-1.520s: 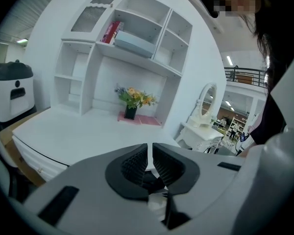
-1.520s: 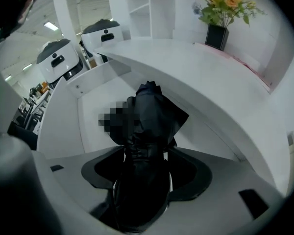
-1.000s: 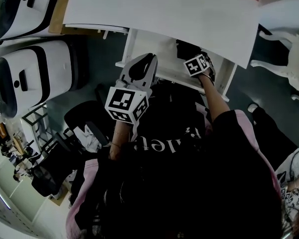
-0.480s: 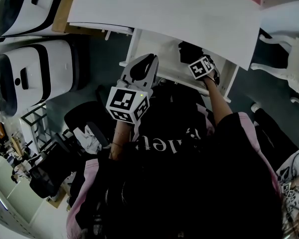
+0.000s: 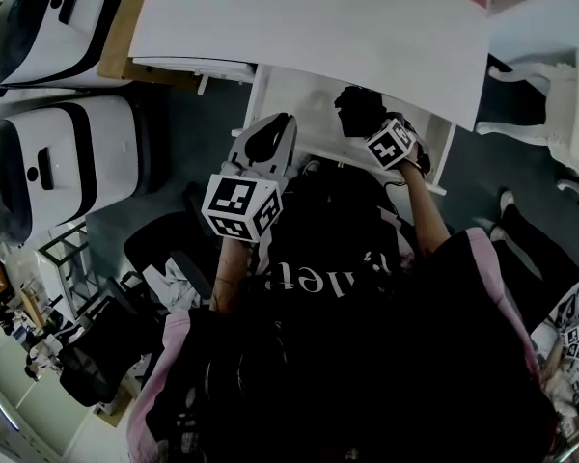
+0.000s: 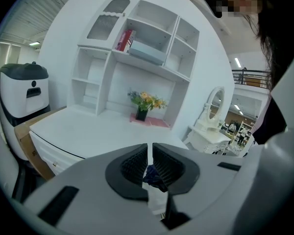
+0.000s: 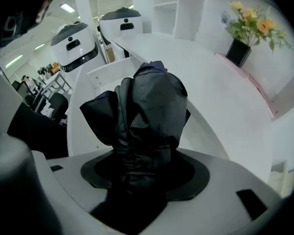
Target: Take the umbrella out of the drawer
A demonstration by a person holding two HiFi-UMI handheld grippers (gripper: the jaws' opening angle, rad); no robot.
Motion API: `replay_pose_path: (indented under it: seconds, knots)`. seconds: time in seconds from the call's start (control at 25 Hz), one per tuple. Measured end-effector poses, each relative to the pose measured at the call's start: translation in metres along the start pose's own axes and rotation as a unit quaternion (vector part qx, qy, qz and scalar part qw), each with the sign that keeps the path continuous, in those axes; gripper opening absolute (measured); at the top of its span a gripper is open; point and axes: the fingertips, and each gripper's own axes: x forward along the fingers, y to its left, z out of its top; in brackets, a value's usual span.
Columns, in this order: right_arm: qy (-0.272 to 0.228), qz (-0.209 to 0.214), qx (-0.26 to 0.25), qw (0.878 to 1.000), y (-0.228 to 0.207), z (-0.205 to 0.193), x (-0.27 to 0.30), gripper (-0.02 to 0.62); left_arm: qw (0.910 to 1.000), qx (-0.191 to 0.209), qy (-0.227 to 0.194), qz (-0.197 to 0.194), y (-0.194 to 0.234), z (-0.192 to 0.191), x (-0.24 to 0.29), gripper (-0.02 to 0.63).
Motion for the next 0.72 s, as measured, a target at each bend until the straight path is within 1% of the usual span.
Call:
replay_pose_path:
  seconds: [0.08, 0.16, 0.28, 0.4, 0.52, 0.72]
  knots:
    - [-0.007, 0.003, 0.016, 1.0, 0.006, 0.003, -0.012, 0.281, 1.0, 0.0, -0.001, -0.004, 0.002, -0.001, -0.003, 0.041]
    - [-0.024, 0.0, 0.034, 0.999, 0.011, 0.007, -0.025, 0.281, 1.0, 0.001, -0.003, -0.008, 0.004, -0.001, -0.007, 0.041]
    - [-0.052, -0.008, 0.076, 0.996, 0.017, 0.013, -0.049, 0.281, 0.9999, 0.004, -0.007, -0.015, 0.006, -0.001, -0.012, 0.041]
    - [-0.085, -0.021, 0.119, 0.989, 0.022, 0.02, -0.075, 0.281, 0.9997, 0.006, -0.011, -0.022, 0.007, 0.001, -0.017, 0.041]
    - [-0.115, -0.038, 0.145, 0.982, 0.024, 0.026, -0.102, 0.281, 0.9993, 0.01, -0.015, -0.034, 0.006, 0.002, -0.023, 0.041]
    - [-0.172, -0.064, 0.198, 0.963, 0.033, 0.032, -0.146, 0.281, 0.9976, 0.022, -0.017, -0.063, -0.005, 0.002, -0.033, 0.041]
